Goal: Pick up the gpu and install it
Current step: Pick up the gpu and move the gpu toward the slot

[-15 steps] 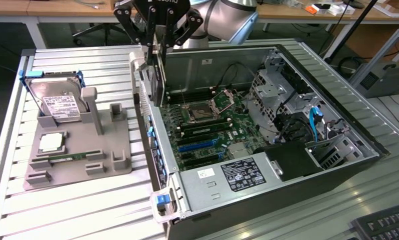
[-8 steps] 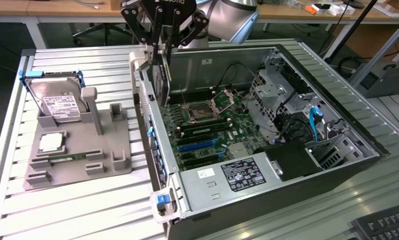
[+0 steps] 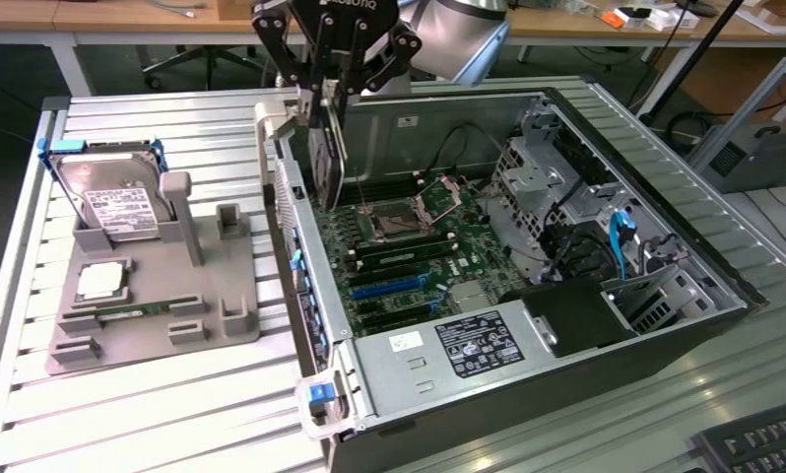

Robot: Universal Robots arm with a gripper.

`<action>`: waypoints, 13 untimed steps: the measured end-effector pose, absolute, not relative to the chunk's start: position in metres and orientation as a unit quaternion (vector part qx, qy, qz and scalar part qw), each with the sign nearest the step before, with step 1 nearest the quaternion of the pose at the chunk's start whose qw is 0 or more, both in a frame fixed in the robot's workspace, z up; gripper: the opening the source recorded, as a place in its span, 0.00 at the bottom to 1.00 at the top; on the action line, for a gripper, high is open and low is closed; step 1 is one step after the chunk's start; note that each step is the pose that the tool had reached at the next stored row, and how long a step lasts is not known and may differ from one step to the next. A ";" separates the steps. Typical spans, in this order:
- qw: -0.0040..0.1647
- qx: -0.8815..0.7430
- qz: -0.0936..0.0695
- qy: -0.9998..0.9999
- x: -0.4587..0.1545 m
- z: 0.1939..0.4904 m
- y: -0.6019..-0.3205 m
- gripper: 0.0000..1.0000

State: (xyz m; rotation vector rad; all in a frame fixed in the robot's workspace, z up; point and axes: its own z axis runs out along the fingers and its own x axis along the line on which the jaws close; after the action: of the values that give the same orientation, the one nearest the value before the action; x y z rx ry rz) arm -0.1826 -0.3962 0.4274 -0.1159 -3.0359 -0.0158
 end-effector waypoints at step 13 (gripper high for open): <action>0.063 -0.038 -0.005 -0.997 -0.173 0.422 -0.396 0.27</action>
State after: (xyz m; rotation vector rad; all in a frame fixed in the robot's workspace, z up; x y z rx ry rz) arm -0.1725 -0.3962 0.4222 -0.1153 -3.0126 -0.0144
